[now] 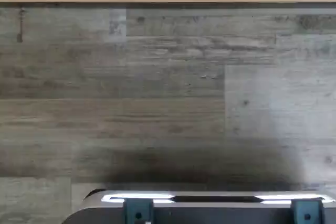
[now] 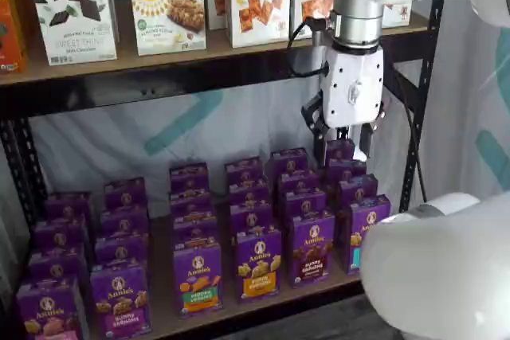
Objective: Pick up the purple box with a brown patch in the center, on the bottom shelf, the fifth box from the left
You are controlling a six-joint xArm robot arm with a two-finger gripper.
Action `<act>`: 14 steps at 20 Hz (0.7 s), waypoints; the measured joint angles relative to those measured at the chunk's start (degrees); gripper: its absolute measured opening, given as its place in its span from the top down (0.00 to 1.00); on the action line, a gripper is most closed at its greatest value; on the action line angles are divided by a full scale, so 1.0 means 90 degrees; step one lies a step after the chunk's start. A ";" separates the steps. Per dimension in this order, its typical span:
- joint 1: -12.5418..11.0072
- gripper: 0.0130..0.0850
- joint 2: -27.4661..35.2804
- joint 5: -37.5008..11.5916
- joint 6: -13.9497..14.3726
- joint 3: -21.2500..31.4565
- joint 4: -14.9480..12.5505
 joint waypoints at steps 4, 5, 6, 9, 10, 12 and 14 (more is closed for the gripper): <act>-0.0148 0.00 0.0025 0.0016 -0.0179 -0.0010 0.0257; -0.0158 0.00 0.0036 0.0005 -0.0193 -0.0008 0.0270; -0.0159 0.00 0.0050 -0.0014 -0.0195 0.0000 0.0269; -0.0111 0.00 0.0097 -0.0131 -0.0146 0.0060 0.0189; -0.0070 0.00 0.0118 -0.0192 -0.0096 0.0092 0.0118; -0.0011 0.00 0.0164 -0.0414 -0.0032 0.0214 0.0037; -0.0021 0.00 0.0210 -0.0698 -0.0057 0.0364 0.0088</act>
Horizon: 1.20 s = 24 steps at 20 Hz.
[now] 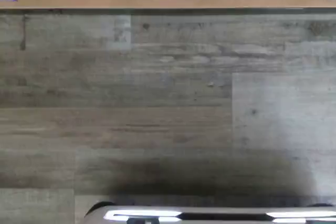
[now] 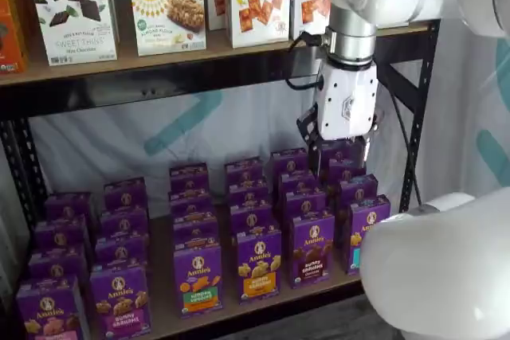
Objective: Pick up the purple box with a brown patch in the center, on the bottom shelf, the fifth box from the left
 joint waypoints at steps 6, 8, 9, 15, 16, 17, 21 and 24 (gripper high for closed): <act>0.0036 0.00 0.0356 -0.0855 0.0037 0.0400 -0.0087; -0.0009 0.00 0.0537 -0.1160 -0.0069 0.0520 0.0039; -0.0032 0.00 0.0643 -0.1296 -0.0128 0.0567 0.0115; -0.0020 0.00 0.1551 -0.2615 -0.0179 0.0916 0.0098; -0.0032 0.00 0.1684 -0.2876 -0.0203 0.0979 0.0097; -0.0047 0.00 0.1811 -0.3113 -0.0235 0.1030 0.0105; -0.0127 0.00 0.2417 -0.3887 -0.0333 0.1097 0.0085; -0.0164 0.00 0.2963 -0.4620 -0.0276 0.1128 -0.0071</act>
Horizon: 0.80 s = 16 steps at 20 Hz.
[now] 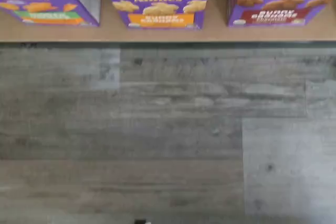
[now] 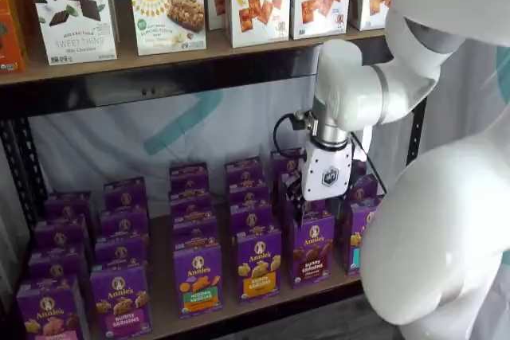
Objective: Pick up the purple box with a brown patch in the center, on the bottom shelf, the fifth box from the left
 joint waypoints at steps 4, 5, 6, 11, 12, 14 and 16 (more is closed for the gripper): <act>-0.0034 0.00 0.0685 -0.0663 -0.0595 -0.0075 0.0615; -0.0044 0.00 0.0857 -0.0731 -0.0502 -0.0134 0.0495; -0.0056 0.00 0.1062 -0.0784 -0.0465 -0.0212 0.0432; -0.0184 0.00 0.2200 -0.1157 -0.0267 -0.0683 0.0057; -0.0224 0.00 0.2431 -0.1217 -0.0211 -0.0800 -0.0053; -0.0320 0.00 0.2894 -0.1335 -0.0189 -0.1045 -0.0184; -0.0419 0.00 0.3213 -0.1487 -0.0158 -0.1208 -0.0323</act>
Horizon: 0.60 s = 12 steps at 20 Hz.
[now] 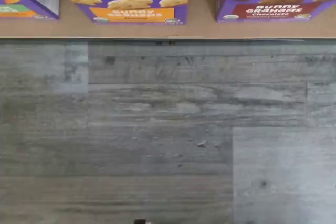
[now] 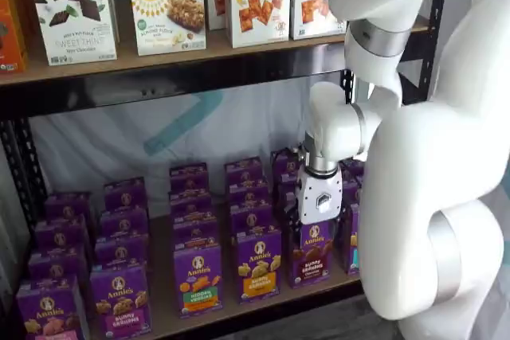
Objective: Pick up the purple box with a brown patch in the center, on the bottom shelf, the fifth box from the left
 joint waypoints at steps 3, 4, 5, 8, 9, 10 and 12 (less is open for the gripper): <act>-0.0185 0.00 0.0469 -0.0224 0.0021 -0.0284 -0.0219; -0.0251 0.00 0.0616 -0.0266 0.0087 -0.0386 -0.0361; -0.0315 0.00 0.0759 -0.0319 0.0152 -0.0486 -0.0494; -0.0386 0.00 0.1096 -0.0370 -0.0055 -0.0737 -0.0358; -0.0397 0.00 0.1181 -0.0398 -0.0066 -0.0800 -0.0358; -0.0406 0.00 0.1284 -0.0450 -0.0053 -0.0870 -0.0381; -0.0417 0.00 0.1456 -0.0628 0.0089 -0.0976 -0.0541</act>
